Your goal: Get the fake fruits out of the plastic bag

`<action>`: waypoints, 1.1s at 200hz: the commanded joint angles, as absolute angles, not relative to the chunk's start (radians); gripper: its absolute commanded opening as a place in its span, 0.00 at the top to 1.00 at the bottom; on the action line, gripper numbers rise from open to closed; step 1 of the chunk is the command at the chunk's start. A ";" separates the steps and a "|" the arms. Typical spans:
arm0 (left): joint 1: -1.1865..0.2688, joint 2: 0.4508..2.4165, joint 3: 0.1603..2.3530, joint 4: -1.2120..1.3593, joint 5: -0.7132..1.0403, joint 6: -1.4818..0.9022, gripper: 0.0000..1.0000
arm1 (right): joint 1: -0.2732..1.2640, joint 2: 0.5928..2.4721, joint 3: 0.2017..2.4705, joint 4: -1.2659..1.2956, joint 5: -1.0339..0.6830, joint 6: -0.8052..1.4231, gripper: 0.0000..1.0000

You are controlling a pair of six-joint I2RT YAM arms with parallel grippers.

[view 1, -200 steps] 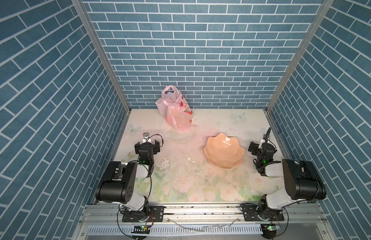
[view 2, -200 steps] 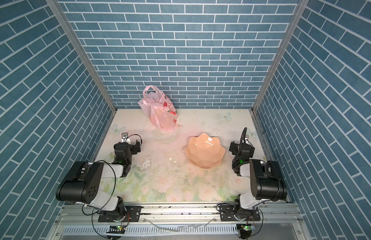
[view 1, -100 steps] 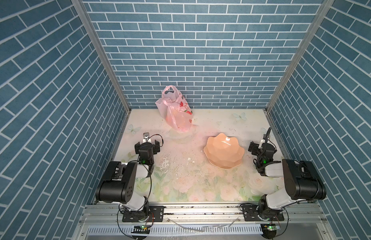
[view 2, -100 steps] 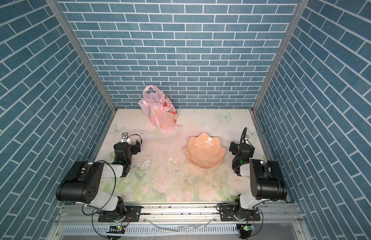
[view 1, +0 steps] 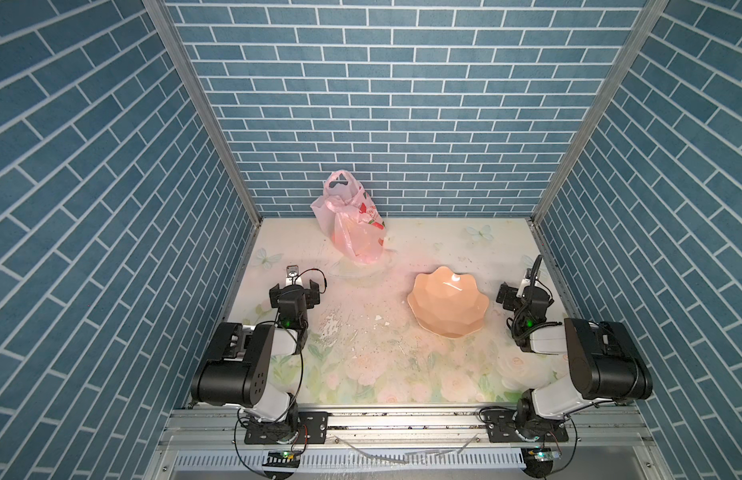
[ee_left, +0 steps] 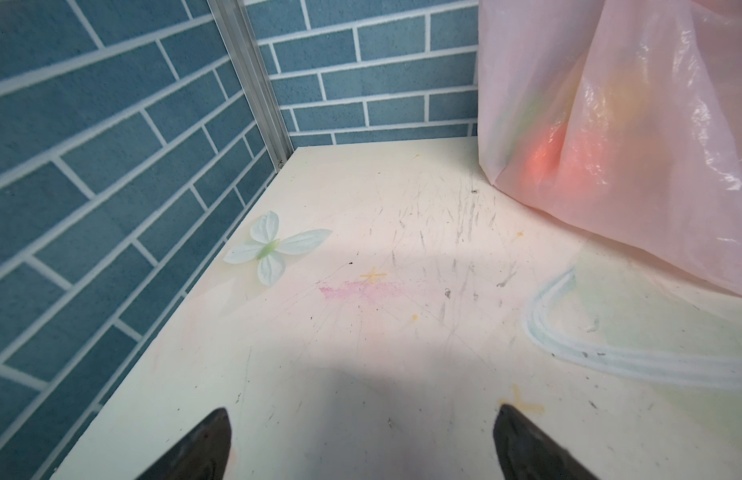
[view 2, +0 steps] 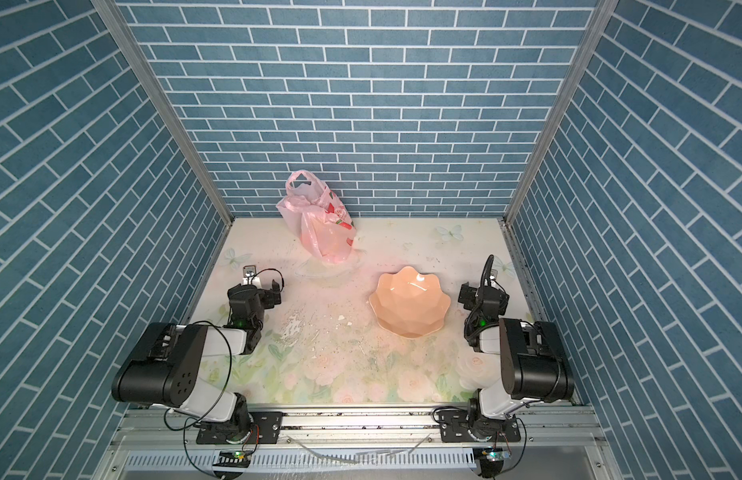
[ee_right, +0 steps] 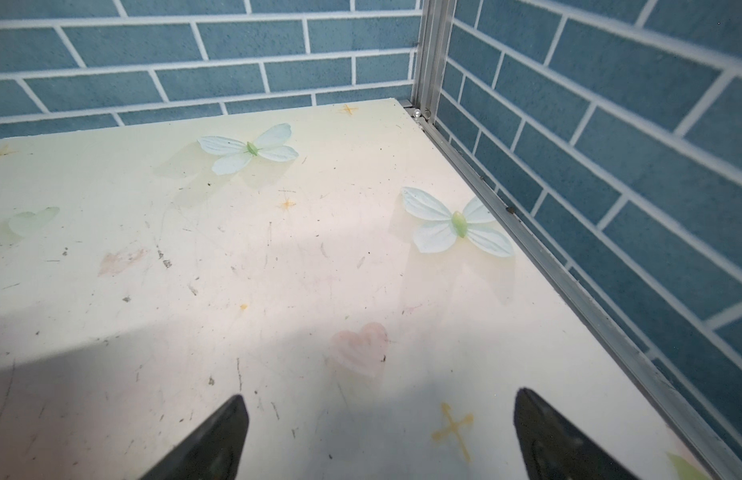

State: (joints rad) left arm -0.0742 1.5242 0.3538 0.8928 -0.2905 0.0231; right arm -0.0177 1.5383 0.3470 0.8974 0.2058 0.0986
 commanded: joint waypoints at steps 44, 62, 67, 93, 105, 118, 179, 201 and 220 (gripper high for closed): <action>-0.069 1.264 0.608 0.284 -0.341 -0.033 0.01 | -0.016 1.366 0.460 0.608 0.255 0.102 0.01; -0.069 1.201 0.726 0.048 -0.355 -0.144 0.01 | -0.017 1.255 0.549 0.373 0.341 0.210 0.01; -0.068 1.187 0.748 0.006 -0.365 -0.184 0.01 | -0.017 1.229 0.562 0.334 0.368 0.253 0.01; -0.053 1.100 0.828 -0.138 -0.281 -0.325 0.01 | -0.032 1.102 0.627 0.071 0.384 0.446 0.01; -0.052 1.076 0.890 -0.214 -0.194 -0.328 0.01 | -0.035 1.086 0.680 -0.057 0.326 0.470 0.01; -0.052 1.069 0.973 -0.296 -0.093 -0.319 0.01 | -0.034 1.100 0.766 -0.219 0.260 0.492 0.01; -0.060 1.125 1.140 -0.413 0.139 -0.320 0.01 | 0.084 1.091 0.833 -0.550 0.063 0.540 0.01; -0.086 1.154 1.078 -0.375 0.144 -0.341 0.01 | 0.148 1.070 0.798 -0.544 -0.016 0.585 0.07; -0.113 1.191 1.103 -0.407 0.197 -0.335 0.01 | 0.192 1.081 0.796 -0.566 -0.017 0.628 0.16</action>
State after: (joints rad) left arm -0.0784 1.1492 1.1030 -0.3500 0.1196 -0.3286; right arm 0.1455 1.0878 0.8215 -0.4850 0.0349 0.5323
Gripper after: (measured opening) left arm 0.994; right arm 0.891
